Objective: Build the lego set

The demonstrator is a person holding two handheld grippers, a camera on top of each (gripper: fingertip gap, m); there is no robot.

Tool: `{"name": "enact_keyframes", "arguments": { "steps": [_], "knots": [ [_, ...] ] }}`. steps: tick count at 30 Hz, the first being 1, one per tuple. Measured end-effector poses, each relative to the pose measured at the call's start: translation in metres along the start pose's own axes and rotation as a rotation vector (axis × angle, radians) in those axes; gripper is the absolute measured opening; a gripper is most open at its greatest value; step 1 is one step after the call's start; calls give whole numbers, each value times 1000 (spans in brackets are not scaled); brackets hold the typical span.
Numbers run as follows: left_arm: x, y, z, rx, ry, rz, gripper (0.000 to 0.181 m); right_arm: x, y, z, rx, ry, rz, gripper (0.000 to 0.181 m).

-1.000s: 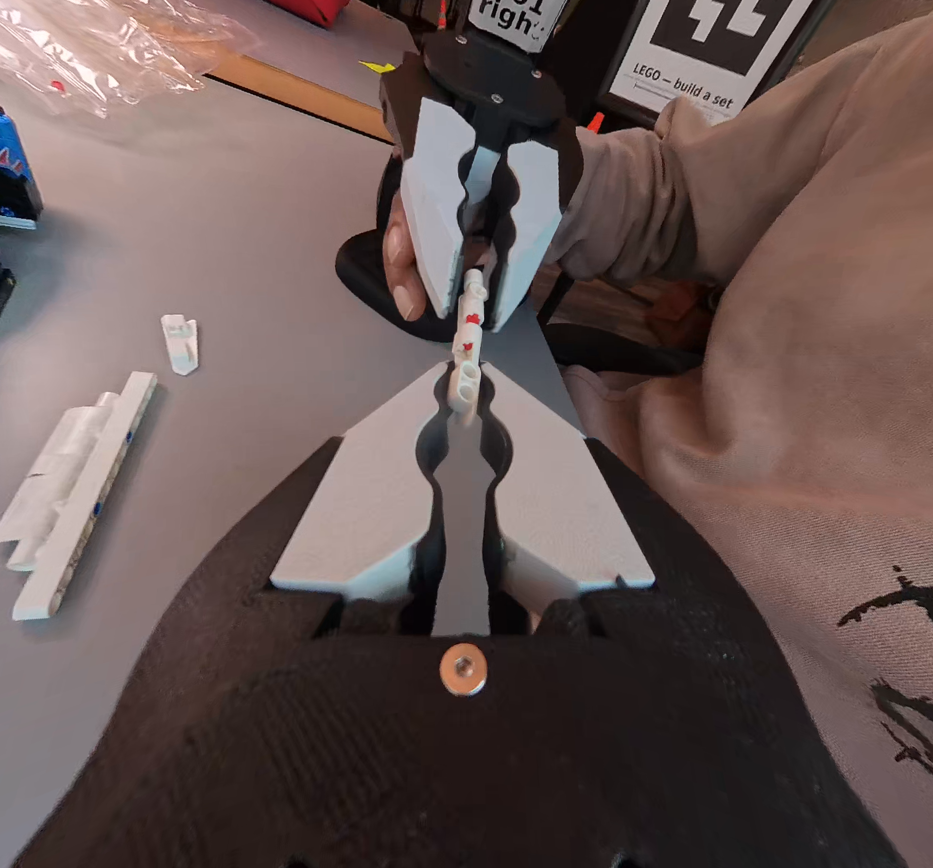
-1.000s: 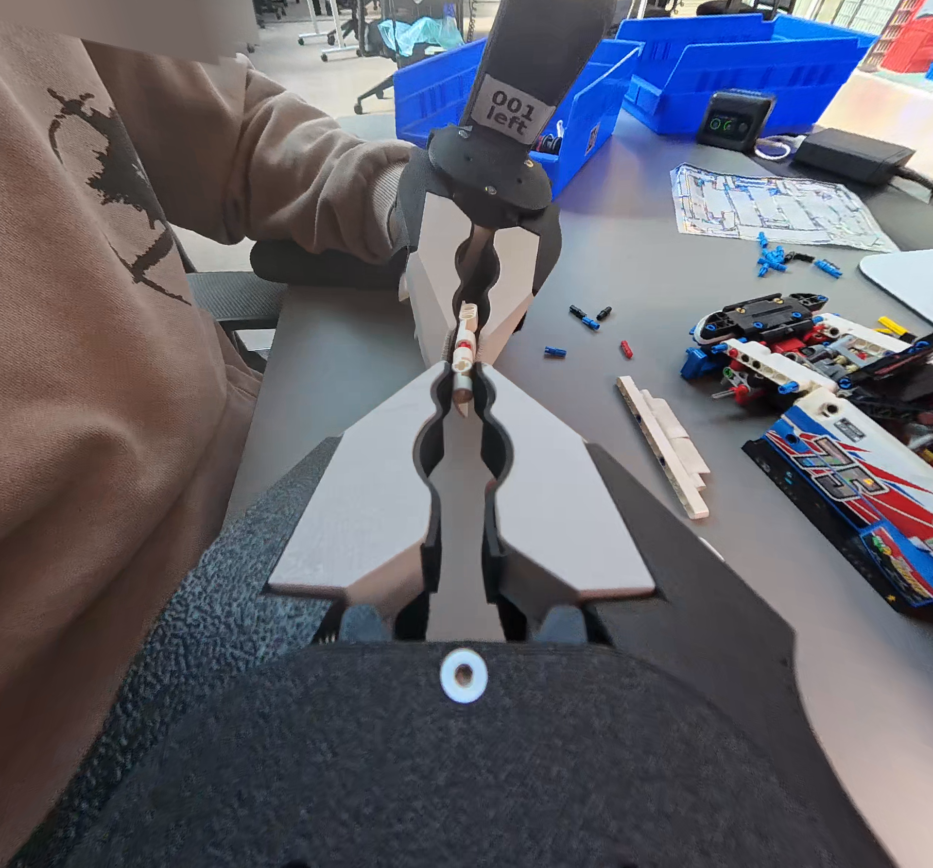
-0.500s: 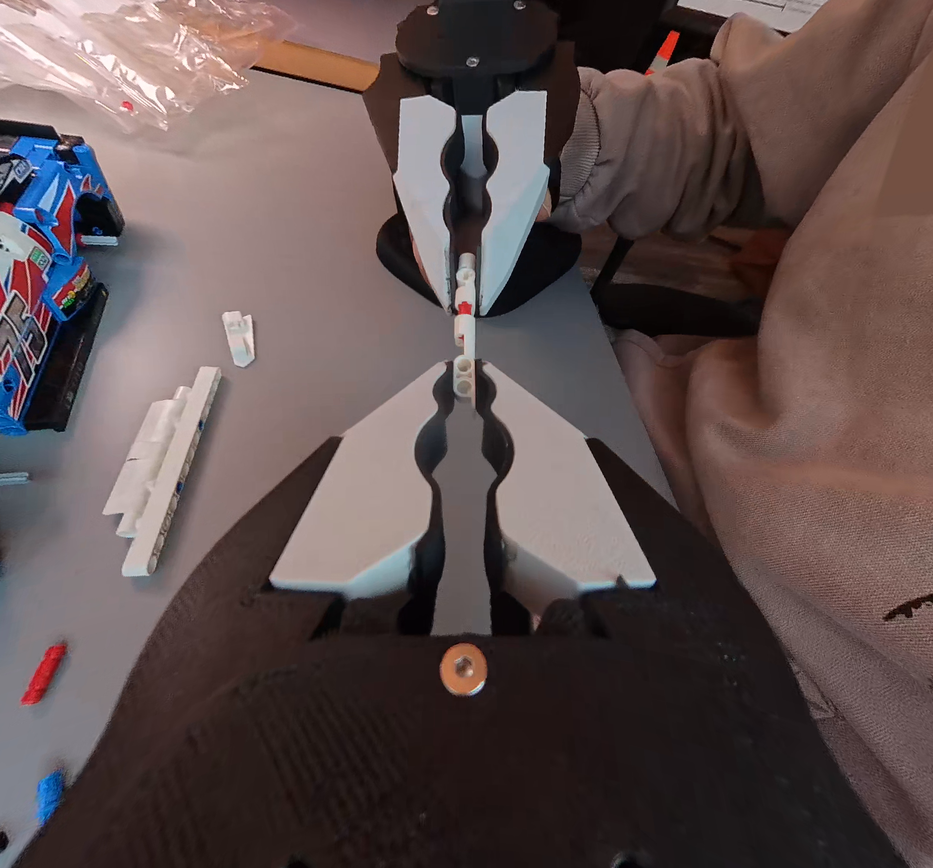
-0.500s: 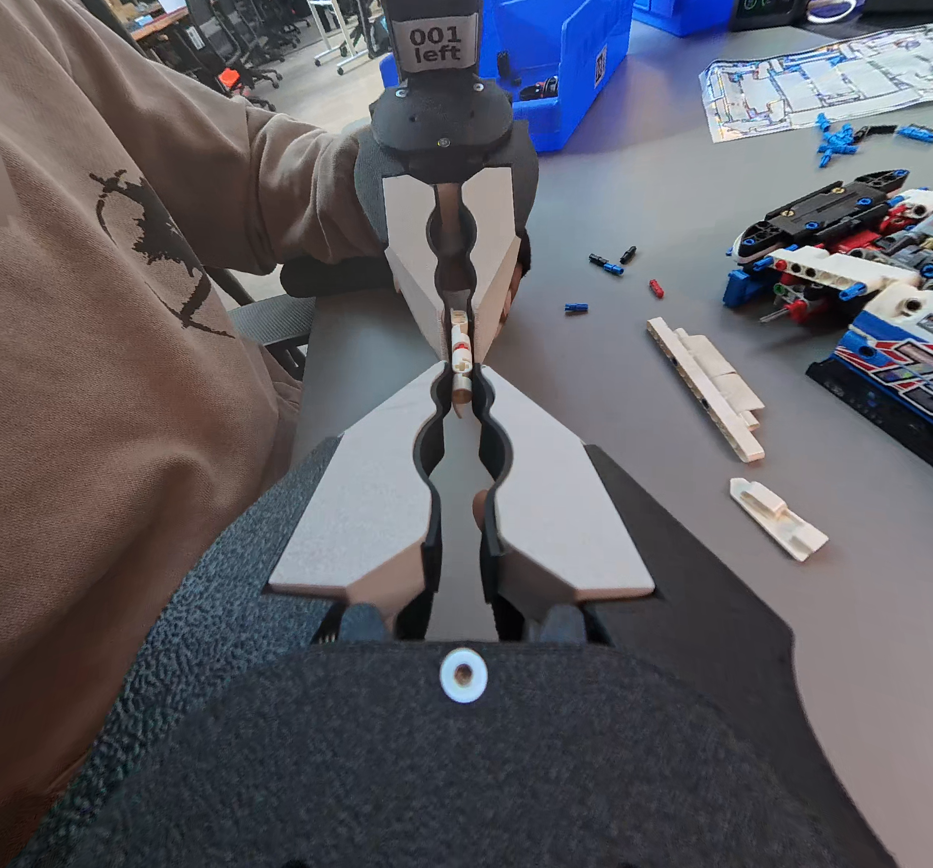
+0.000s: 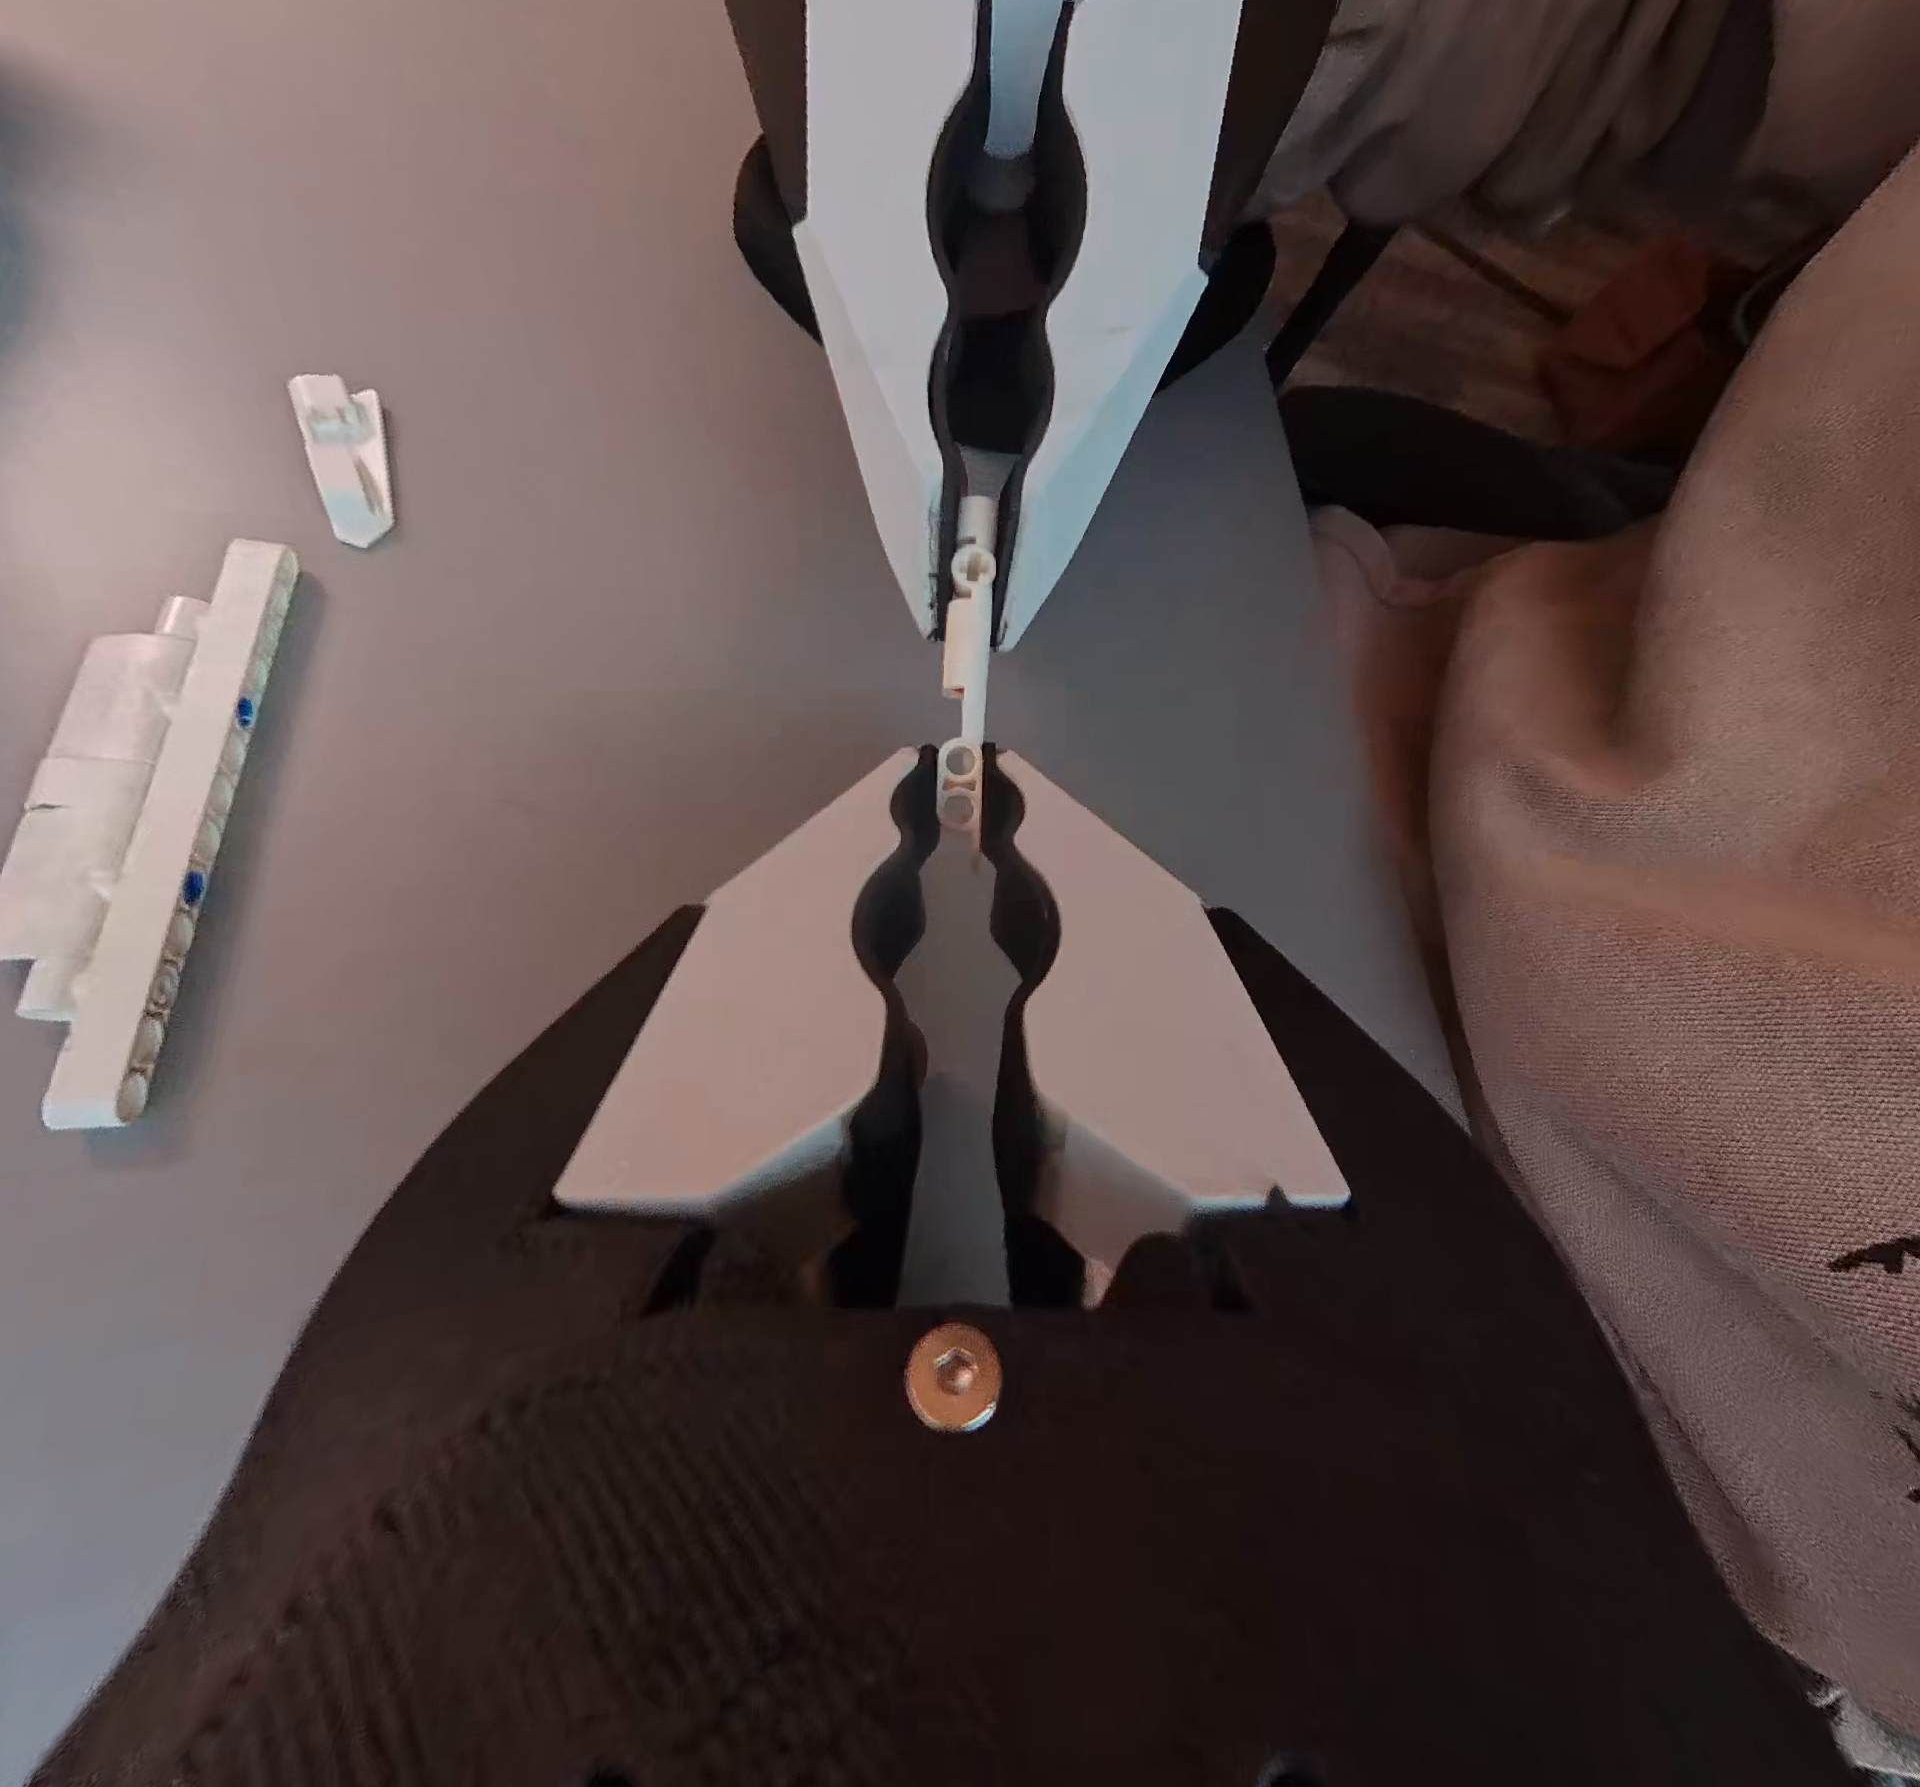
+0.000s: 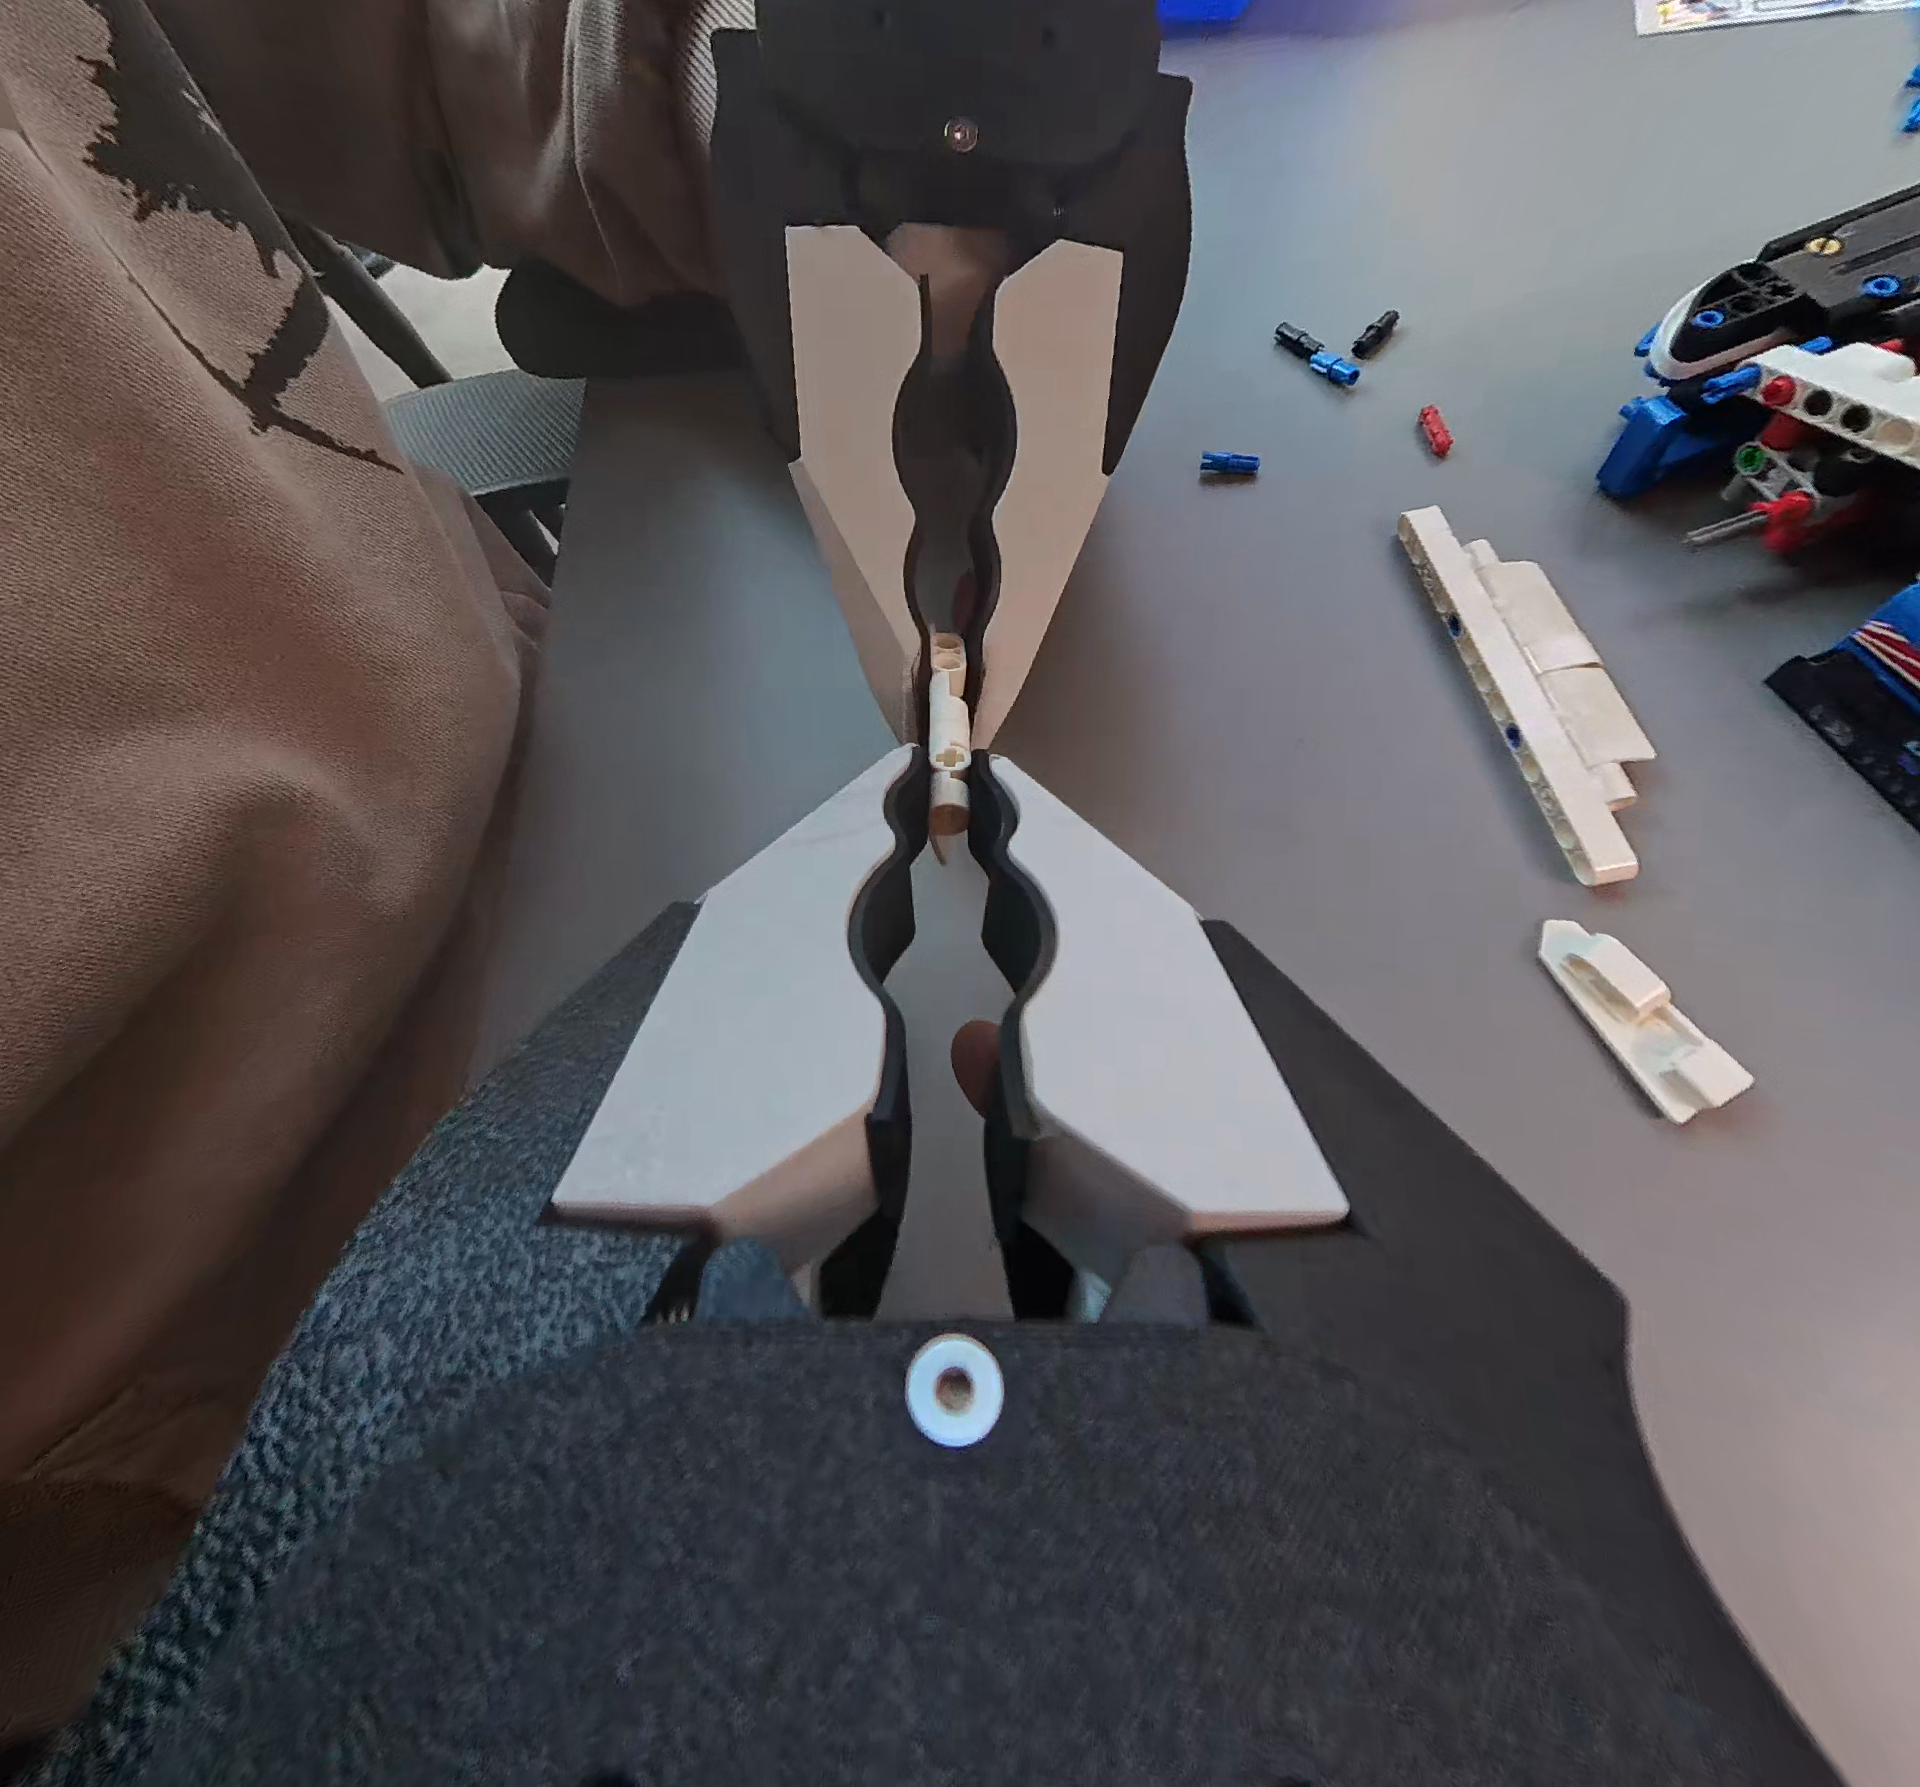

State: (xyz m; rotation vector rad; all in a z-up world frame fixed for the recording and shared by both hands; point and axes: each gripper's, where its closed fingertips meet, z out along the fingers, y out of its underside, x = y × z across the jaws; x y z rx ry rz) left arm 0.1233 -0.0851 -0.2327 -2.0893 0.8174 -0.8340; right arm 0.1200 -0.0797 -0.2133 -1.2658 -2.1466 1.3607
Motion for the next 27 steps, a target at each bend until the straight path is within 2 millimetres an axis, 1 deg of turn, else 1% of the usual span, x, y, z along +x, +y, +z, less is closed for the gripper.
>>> {"name": "enact_keyframes", "arguments": {
  "steps": [6, 7, 9, 11, 12, 15, 19, 22, 25, 27],
  "knots": [
    [2, 0, 1, 25, 38, -23, 4, 0, -2, 0, 19, -12, 21, 5],
    [2, -3, 0, 43, 54, -42, 5, 1, -6, -1, 43, -9, 28, 5],
    [1, -15, -4, 110, 102, -110, 5, 7, -20, -5, 116, 16, 48, 9],
    [-2, -23, -11, 164, 149, -185, 5, 13, -30, -11, 178, 13, 66, 23],
    [-4, -27, -16, 200, 171, -223, 5, 16, -33, -15, 204, 8, 79, 25],
    [-5, -31, -27, 268, 255, -340, 5, 27, -41, -26, 302, 6, 118, 24],
    [-4, -36, -32, 311, 315, -413, 5, 28, -45, -27, 326, -31, 131, 23],
    [-6, -34, -31, 306, 298, -409, 5, 29, -48, -25, 323, -55, 140, 22],
    [-8, -34, -30, 306, 272, -392, 5, 32, -46, -18, 262, -60, 127, 12],
    [-17, -33, -32, 315, 219, -380, 5, 36, -49, -16, 247, -61, 96, 7]
  ]
}}
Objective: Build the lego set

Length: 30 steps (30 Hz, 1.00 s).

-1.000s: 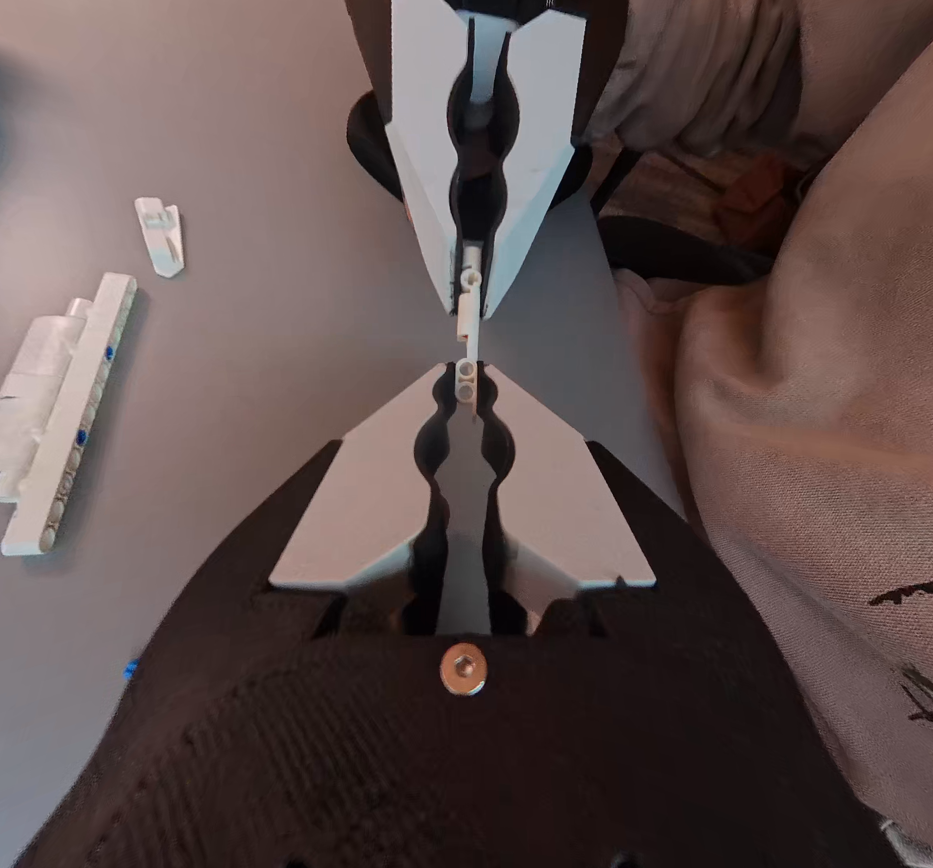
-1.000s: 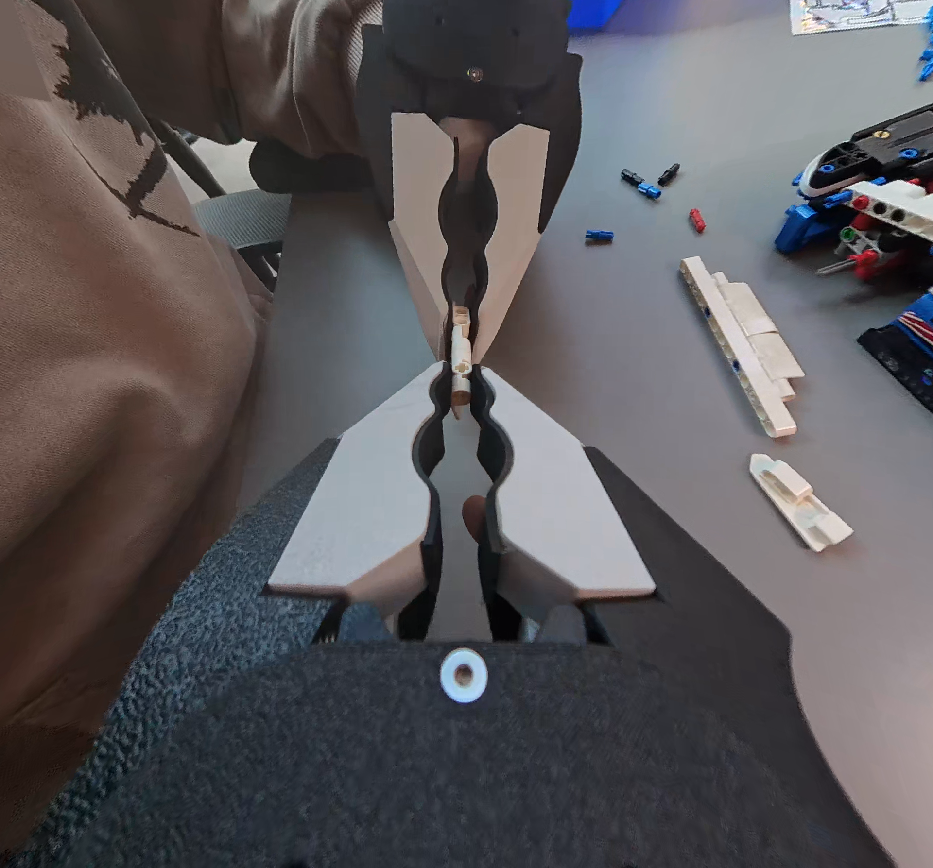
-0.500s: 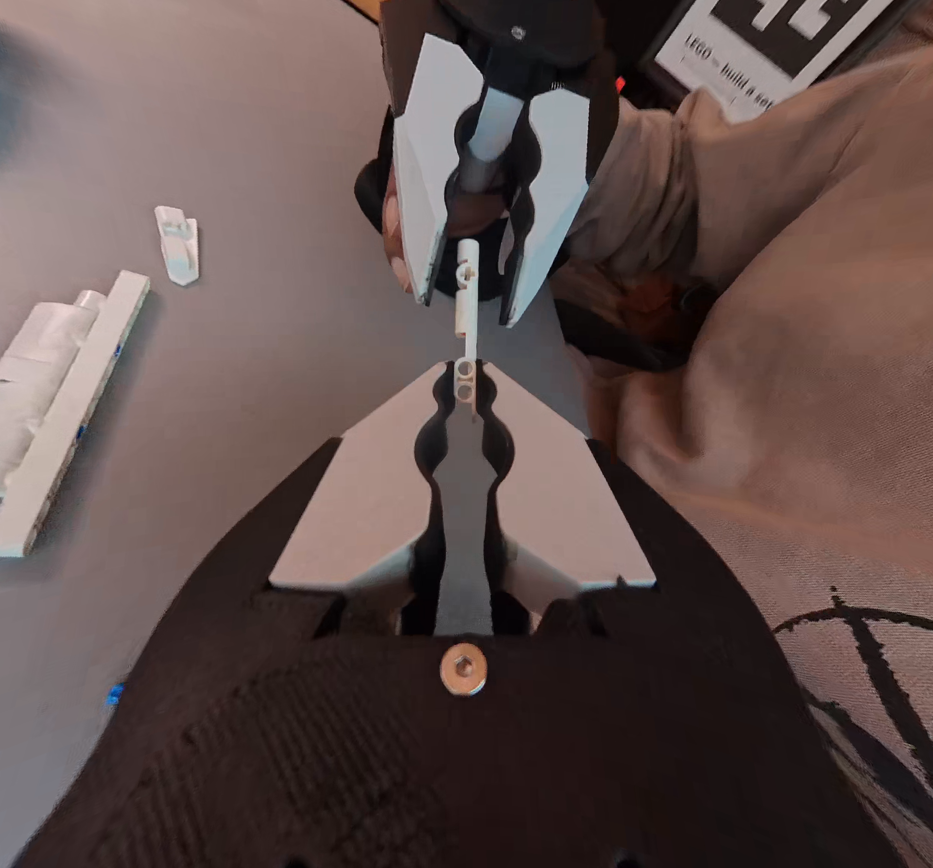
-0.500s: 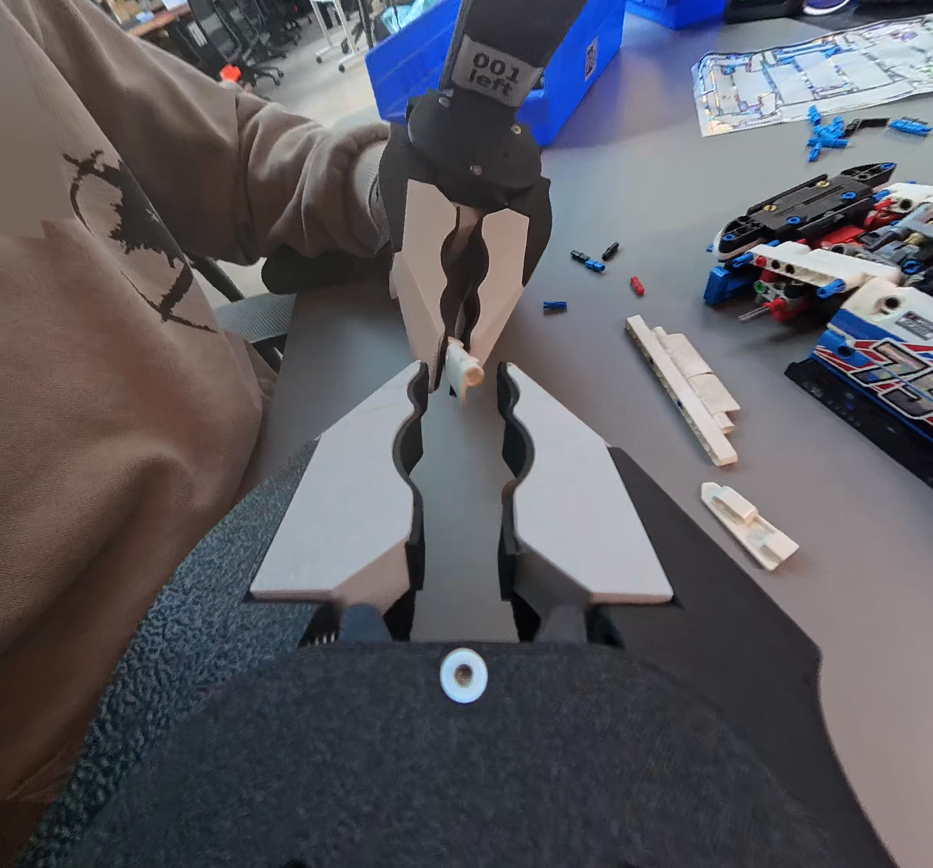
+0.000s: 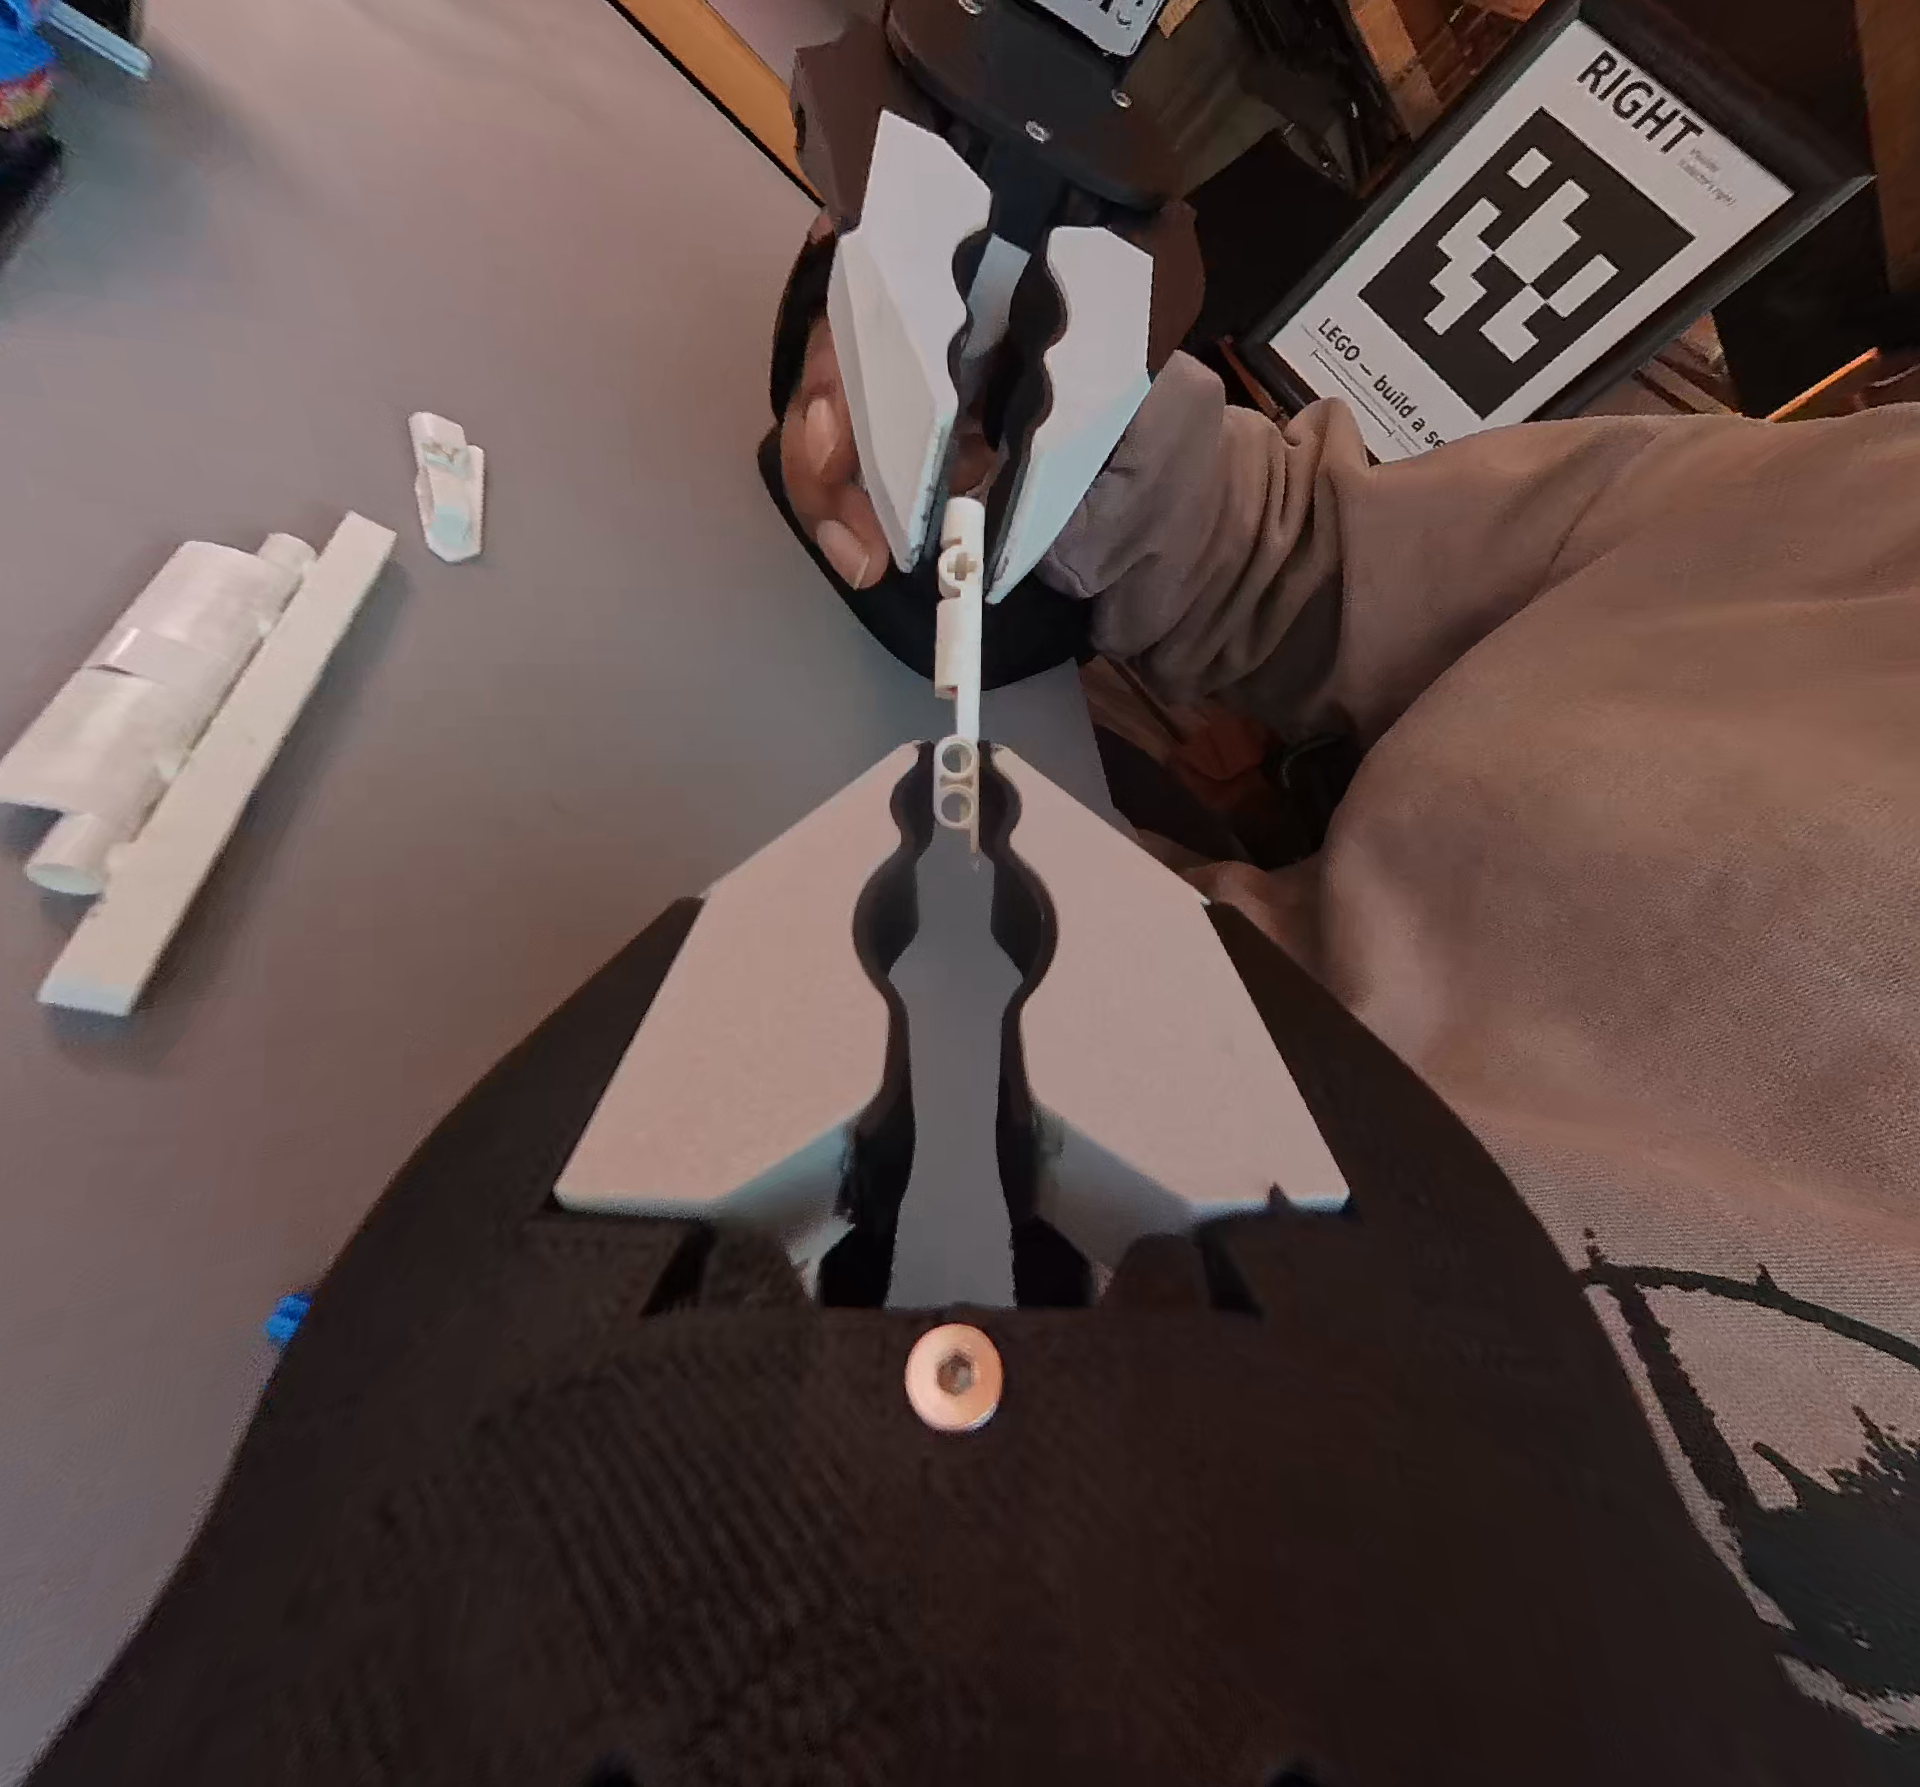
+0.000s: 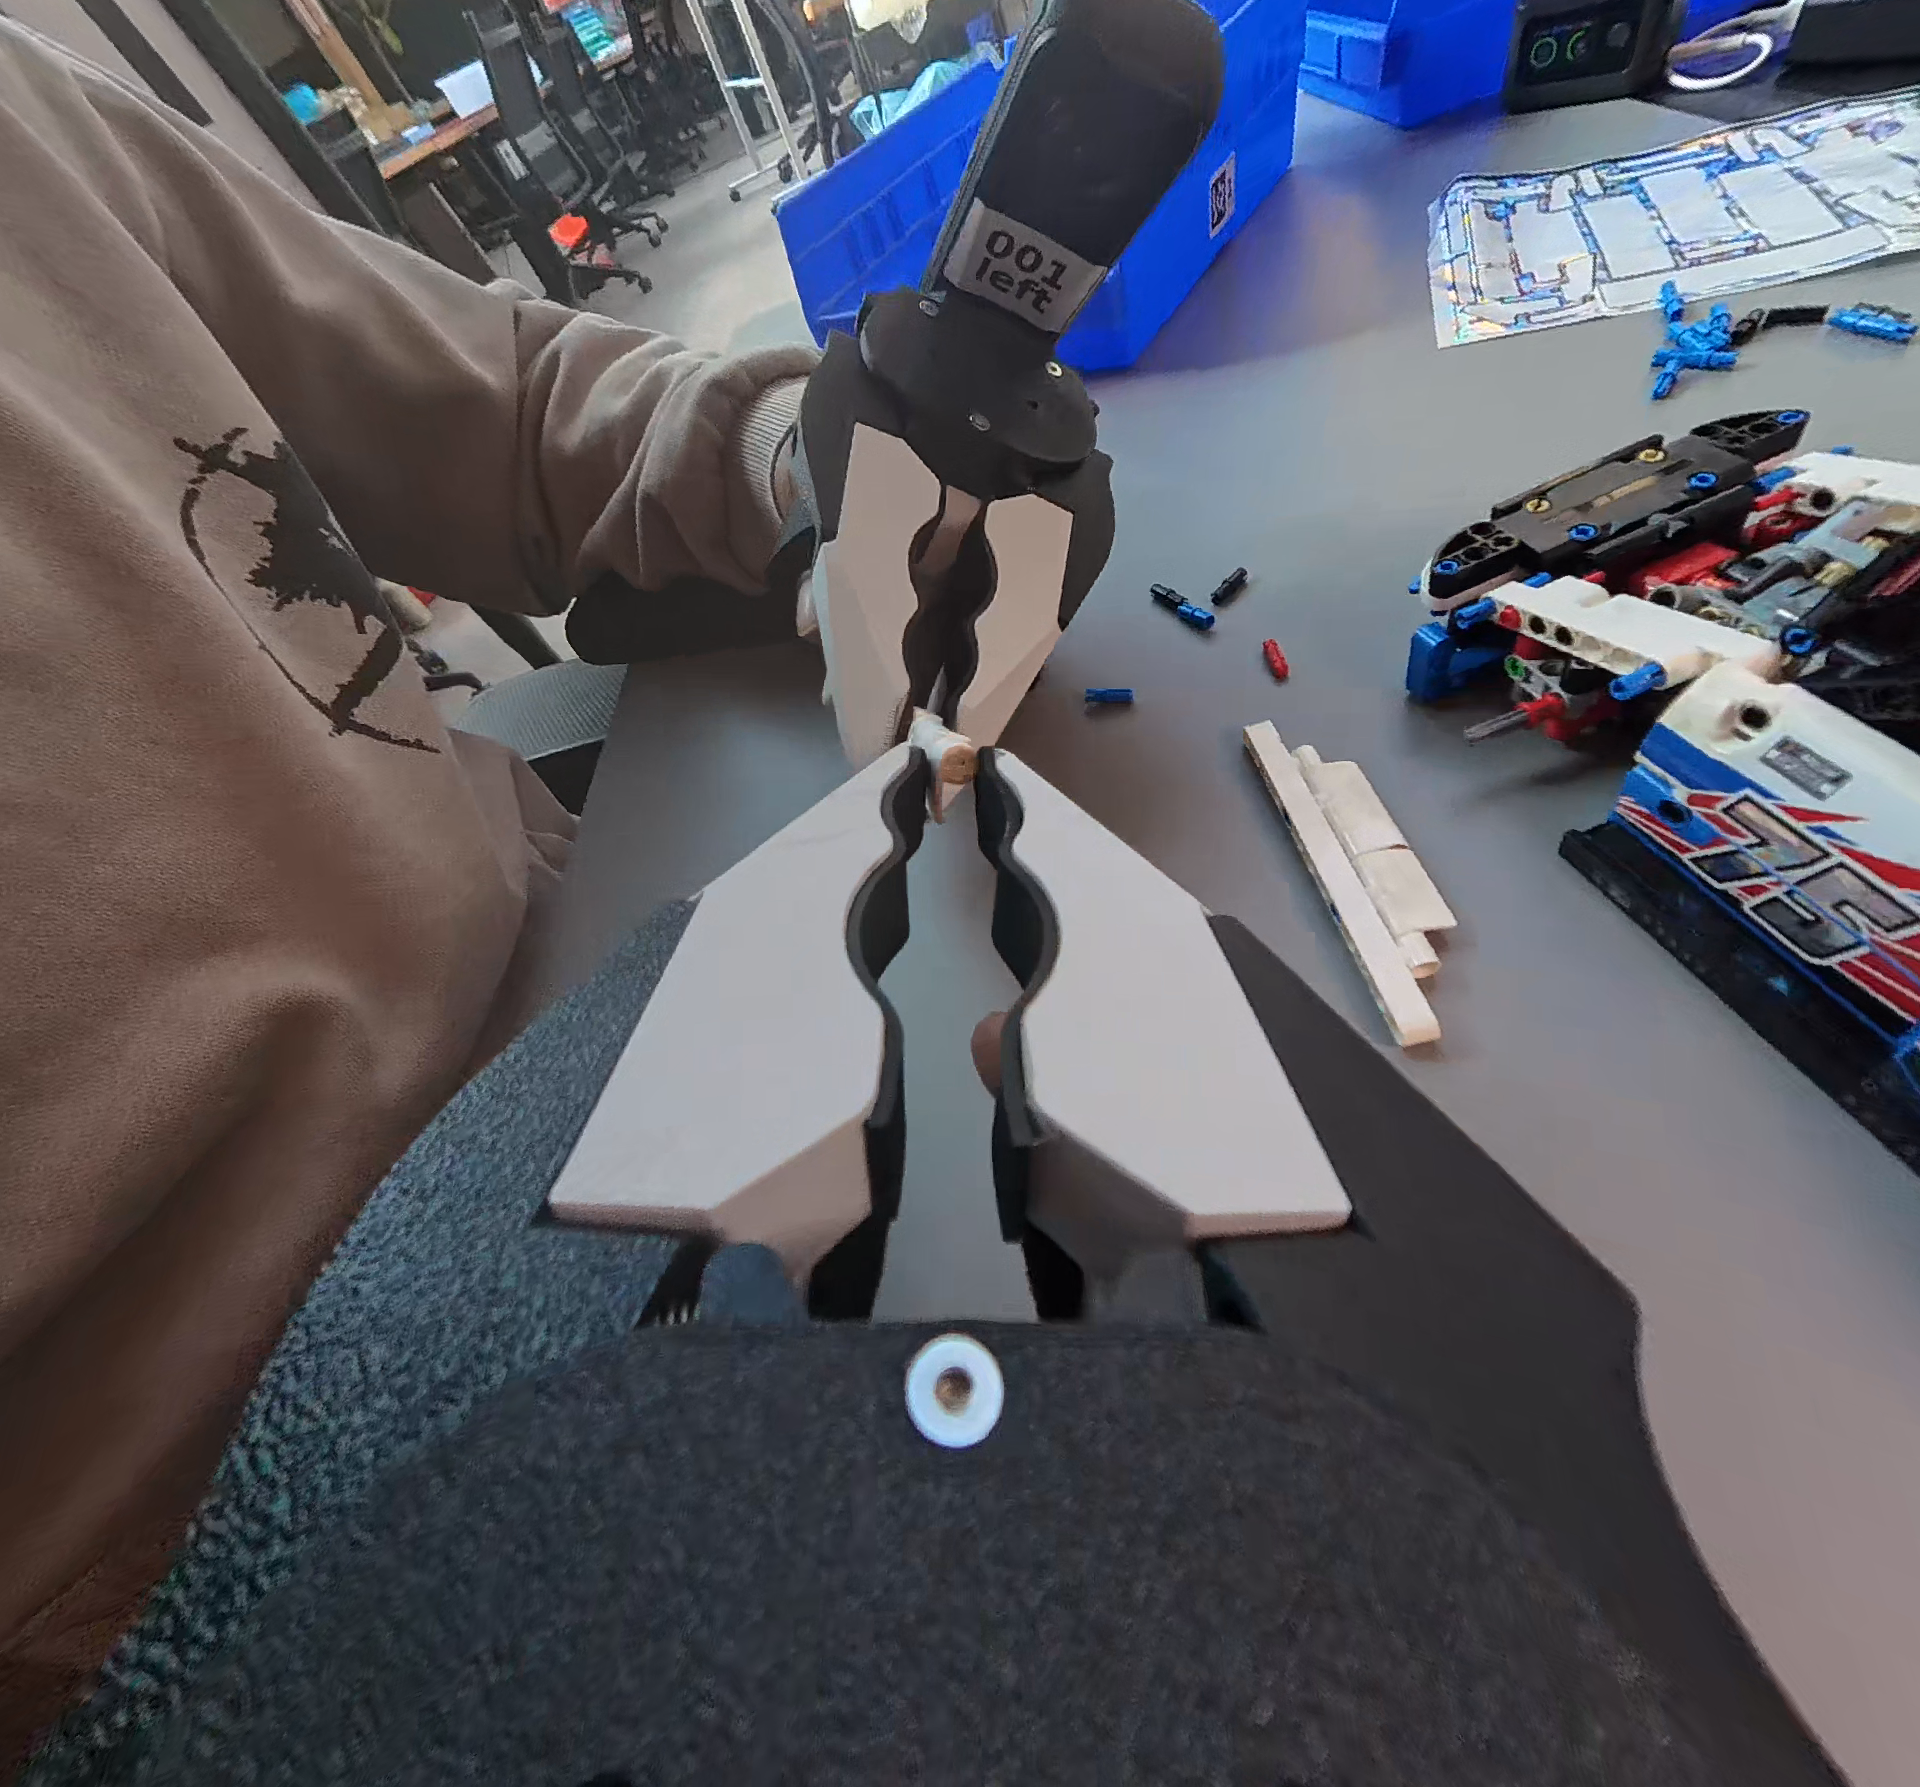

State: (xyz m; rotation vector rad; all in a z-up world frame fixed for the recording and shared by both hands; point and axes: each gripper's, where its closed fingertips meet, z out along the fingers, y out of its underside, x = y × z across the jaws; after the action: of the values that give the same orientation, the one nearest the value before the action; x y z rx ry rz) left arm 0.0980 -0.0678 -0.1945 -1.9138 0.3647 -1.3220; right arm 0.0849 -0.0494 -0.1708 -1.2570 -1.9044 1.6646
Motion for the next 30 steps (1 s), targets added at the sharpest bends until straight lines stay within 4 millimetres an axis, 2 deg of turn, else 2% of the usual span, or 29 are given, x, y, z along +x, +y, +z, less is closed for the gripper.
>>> {"name": "enact_keyframes", "arguments": {
  "steps": [2, 5, 10, 15, 19, 21, 26, 30],
  "knots": [
    [-5, -9, -7, 46, -40, 38, 6, 3, -8, 1, 3, -17, -11, 5],
    [-17, -26, -21, 123, -171, 188, 8, 16, -22, 4, 39, -4, -17, 5],
    [-29, -39, -37, 168, -337, 376, 11, 30, -28, 10, 152, 4, 54, 5],
    [-34, -35, -30, 144, -338, 451, 9, 30, -17, 3, 206, 31, 73, 5],
    [-32, -40, -25, 163, -264, 402, 7, 33, -23, -3, 235, 38, 54, 5],
    [-31, -38, -24, 157, -232, 350, 6, 33, -19, -1, 205, 61, -4, 6],
    [-25, -25, -23, 109, -225, 350, 5, 25, -10, 4, 95, 114, -212, 9],
    [-24, -19, -21, 81, -236, 349, 5, 22, 3, 11, -24, 192, -427, 30]
  ]
}}
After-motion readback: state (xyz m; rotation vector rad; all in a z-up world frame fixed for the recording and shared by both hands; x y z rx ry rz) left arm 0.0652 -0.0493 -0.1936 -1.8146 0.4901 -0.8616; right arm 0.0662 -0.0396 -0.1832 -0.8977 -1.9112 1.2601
